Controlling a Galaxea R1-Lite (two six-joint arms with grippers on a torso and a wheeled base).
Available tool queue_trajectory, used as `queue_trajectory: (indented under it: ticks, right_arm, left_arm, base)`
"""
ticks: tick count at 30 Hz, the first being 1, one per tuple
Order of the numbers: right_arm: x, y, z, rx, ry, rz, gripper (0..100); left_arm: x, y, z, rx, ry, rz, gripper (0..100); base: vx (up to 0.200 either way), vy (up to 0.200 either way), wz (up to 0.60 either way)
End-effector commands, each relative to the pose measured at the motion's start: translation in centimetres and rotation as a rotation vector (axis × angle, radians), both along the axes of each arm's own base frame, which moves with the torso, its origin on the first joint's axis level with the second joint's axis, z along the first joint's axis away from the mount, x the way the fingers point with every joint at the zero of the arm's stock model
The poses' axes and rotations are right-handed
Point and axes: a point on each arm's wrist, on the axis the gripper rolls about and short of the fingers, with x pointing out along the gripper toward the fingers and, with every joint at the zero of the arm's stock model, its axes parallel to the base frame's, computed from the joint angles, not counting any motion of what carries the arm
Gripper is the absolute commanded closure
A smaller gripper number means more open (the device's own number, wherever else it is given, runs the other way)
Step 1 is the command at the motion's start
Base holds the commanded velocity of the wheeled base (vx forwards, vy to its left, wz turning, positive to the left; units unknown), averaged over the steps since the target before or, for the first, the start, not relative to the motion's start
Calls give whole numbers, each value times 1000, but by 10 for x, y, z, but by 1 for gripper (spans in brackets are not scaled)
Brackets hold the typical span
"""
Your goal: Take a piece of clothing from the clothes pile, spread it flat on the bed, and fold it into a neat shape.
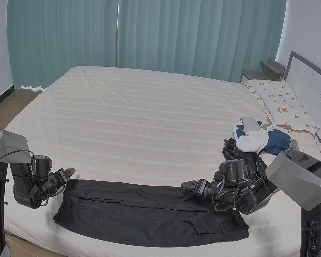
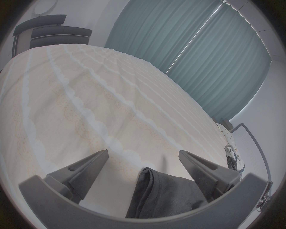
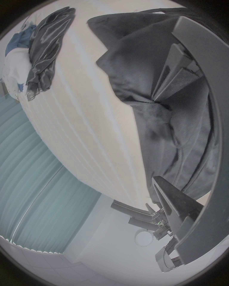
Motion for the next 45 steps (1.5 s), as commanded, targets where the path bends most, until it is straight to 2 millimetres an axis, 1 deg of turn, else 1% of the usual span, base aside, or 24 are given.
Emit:
queue_trajectory:
  ticks: [1, 3, 8, 12, 15, 19, 24, 27, 29, 33, 35, 36, 37, 39, 42, 44, 45]
  right_arm:
    - [12, 8, 10, 35, -55, -4, 0]
    - [17, 9, 16, 67, -82, -30, 0]
    - [24, 11, 23, 138, -117, -101, 0]
    - [23, 9, 12, 135, -112, -118, 0]
    - [20, 6, 6, 102, -94, -126, 0]
    - [9, -1, -1, 10, -85, -85, 0]
    - [0, 0, 3, -30, -107, -44, 0]
    - [-2, 3, 10, -25, -121, -36, 0]
    - [-3, 9, 12, -18, -130, -20, 0]
    - [-4, 17, 8, -11, -122, -7, 0]
    - [-5, 22, -2, -22, -104, 4, 0]
    - [-5, 22, -3, -23, -101, 5, 0]
    - [-5, 27, -8, -24, -97, 14, 0]
    - [-2, 30, -12, -23, -103, 15, 0]
    - [7, 34, -11, -5, -129, 10, 0]
    - [8, 35, -11, -2, -130, 8, 0]
    - [14, 38, -12, 15, -156, -28, 0]
  left_arm:
    - [0, 0, -1, 0, 1, 0, 0]
    - [0, 0, -1, 0, 1, 0, 0]
    - [0, 0, 0, 0, 0, 0, 0]
    - [0, 0, 0, 0, 0, 0, 0]
    - [0, 0, 0, 0, 0, 2, 0]
    - [0, 0, 0, 0, 0, 2, 0]
    - [0, 0, 0, -1, 0, -1, 0]
    - [0, 0, 0, 0, 0, 0, 0]
    - [0, 0, 0, -1, 0, 0, 0]
    - [0, 0, 0, 0, 0, 0, 0]
    - [0, 0, 0, 0, 0, 0, 0]
    - [0, 0, 0, 0, 0, 0, 0]
    - [0, 0, 0, 0, 0, 0, 0]
    - [0, 0, -1, 0, 1, 0, 0]
    - [0, 0, -1, 1, 1, -1, 0]
    - [0, 0, -1, 3, 1, -1, 0]
    - [0, 0, -1, 3, 1, -1, 0]
  base:
    - [0, 0, 0]
    - [0, 0, 0]
    - [0, 0, 0]
    - [0, 0, 0]
    - [0, 0, 0]
    - [0, 0, 0]
    - [0, 0, 0]
    - [0, 0, 0]
    - [0, 0, 0]
    - [0, 0, 0]
    - [0, 0, 0]
    - [0, 0, 0]
    - [0, 0, 0]
    - [0, 0, 0]
    - [0, 0, 0]
    - [0, 0, 0]
    - [0, 0, 0]
